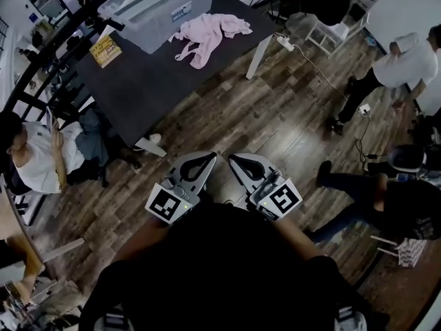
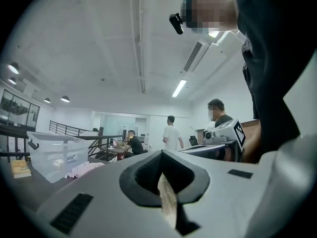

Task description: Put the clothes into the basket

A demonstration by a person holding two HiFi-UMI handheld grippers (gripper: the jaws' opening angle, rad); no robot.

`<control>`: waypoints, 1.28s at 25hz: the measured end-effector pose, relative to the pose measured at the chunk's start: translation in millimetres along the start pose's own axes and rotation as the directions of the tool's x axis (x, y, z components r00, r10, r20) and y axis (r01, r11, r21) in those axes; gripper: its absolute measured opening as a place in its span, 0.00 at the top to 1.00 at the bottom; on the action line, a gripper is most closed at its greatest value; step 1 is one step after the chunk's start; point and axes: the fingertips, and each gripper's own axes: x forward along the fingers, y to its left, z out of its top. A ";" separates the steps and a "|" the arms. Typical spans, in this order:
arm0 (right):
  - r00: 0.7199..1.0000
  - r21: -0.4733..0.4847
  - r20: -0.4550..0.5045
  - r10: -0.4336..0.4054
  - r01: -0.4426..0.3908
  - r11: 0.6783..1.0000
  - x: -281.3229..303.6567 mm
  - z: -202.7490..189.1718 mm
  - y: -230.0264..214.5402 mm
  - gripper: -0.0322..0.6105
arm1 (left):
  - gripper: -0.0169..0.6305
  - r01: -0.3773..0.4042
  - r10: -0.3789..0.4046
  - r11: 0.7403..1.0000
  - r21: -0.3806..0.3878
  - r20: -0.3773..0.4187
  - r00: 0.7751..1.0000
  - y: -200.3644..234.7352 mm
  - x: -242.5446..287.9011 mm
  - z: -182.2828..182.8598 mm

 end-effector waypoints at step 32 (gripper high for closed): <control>0.992 -0.008 0.013 -0.126 0.126 0.992 91.1 11.2 -152.5 0.93 | 0.97 0.083 -0.084 0.996 -0.029 -0.008 0.996 146.7 105.9 -5.8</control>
